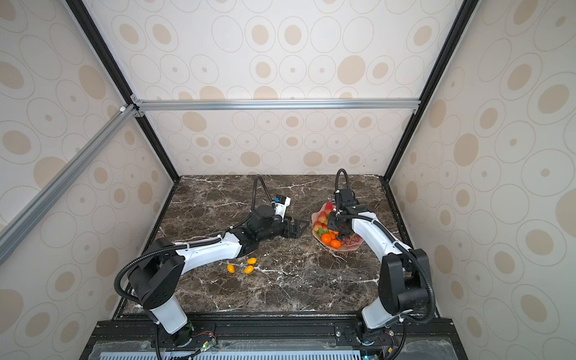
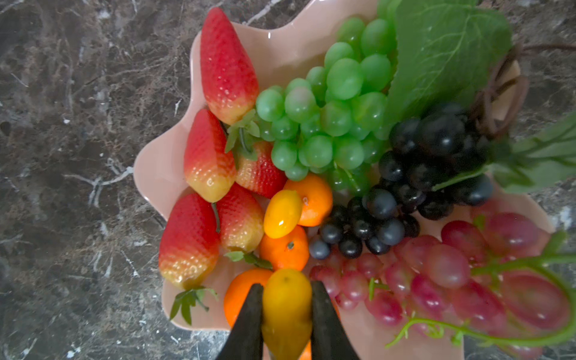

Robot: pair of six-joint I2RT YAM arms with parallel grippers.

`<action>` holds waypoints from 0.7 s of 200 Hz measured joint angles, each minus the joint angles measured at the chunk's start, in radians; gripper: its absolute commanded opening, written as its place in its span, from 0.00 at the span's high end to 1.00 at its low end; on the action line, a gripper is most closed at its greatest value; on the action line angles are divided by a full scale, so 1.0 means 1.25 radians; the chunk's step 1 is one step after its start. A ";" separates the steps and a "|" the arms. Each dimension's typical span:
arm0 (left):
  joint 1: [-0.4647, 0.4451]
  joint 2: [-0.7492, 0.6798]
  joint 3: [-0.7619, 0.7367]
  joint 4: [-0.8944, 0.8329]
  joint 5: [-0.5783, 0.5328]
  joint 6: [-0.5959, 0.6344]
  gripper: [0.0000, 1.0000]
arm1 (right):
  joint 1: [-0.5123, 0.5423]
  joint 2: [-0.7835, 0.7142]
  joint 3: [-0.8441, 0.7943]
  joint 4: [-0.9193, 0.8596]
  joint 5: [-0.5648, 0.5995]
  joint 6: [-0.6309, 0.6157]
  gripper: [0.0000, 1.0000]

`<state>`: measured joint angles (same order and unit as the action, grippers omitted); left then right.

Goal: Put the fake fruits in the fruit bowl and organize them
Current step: 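Lower the yellow fruit into the bowl and open the right gripper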

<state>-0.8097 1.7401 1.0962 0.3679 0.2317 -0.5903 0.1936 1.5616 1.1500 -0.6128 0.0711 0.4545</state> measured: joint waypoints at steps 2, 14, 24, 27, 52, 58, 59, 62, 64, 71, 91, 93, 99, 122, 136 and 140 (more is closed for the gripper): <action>-0.001 0.002 0.002 -0.001 0.000 0.001 0.01 | -0.001 0.002 0.000 0.000 0.001 0.000 0.78; -0.009 0.009 0.013 -0.003 -0.001 0.003 0.01 | -0.004 0.013 0.000 0.000 0.007 -0.002 0.78; -0.014 0.016 0.022 -0.005 -0.002 0.004 0.01 | -0.007 0.022 0.001 0.000 0.010 -0.004 0.78; -0.015 0.018 0.024 -0.005 -0.002 0.004 0.01 | -0.008 0.025 0.001 0.000 0.010 -0.006 0.78; -0.025 0.031 0.037 -0.009 -0.002 0.005 0.01 | -0.017 0.056 0.010 0.000 0.016 -0.013 0.78; -0.027 0.033 0.038 -0.010 -0.002 0.006 0.01 | -0.020 0.065 0.014 0.001 0.016 -0.015 0.78; -0.027 0.034 0.038 -0.010 -0.002 0.006 0.01 | -0.020 0.066 0.015 0.001 0.016 -0.015 0.78; -0.028 0.035 0.040 -0.011 -0.002 0.006 0.01 | -0.021 0.070 0.017 0.000 0.016 -0.015 0.78; -0.029 0.035 0.040 -0.011 -0.002 0.006 0.01 | -0.021 0.073 0.019 0.000 0.017 -0.016 0.78; -0.031 0.038 0.042 -0.013 -0.002 0.006 0.01 | -0.024 0.083 0.024 0.001 0.018 -0.018 0.78; -0.035 0.040 0.044 -0.014 -0.002 0.006 0.01 | -0.031 0.106 0.030 0.006 0.015 -0.022 0.78; -0.035 0.040 0.044 -0.015 -0.002 0.006 0.01 | -0.032 0.108 0.030 0.006 0.015 -0.022 0.78; -0.036 0.040 0.044 -0.015 -0.002 0.006 0.01 | -0.034 0.113 0.031 0.008 0.014 -0.023 0.77; -0.039 0.040 0.044 -0.015 -0.002 0.006 0.01 | -0.037 0.127 0.031 0.010 0.010 -0.027 0.77; -0.040 0.040 0.044 -0.014 -0.002 0.006 0.01 | -0.037 0.131 0.031 0.010 0.008 -0.028 0.76; -0.040 0.040 0.044 -0.015 -0.002 0.006 0.01 | -0.037 0.132 0.031 0.011 0.007 -0.028 0.76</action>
<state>-0.8597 1.7901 1.1507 0.3496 0.2298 -0.5823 0.1471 1.7264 1.1893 -0.5995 0.0799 0.4191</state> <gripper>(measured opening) 0.986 0.241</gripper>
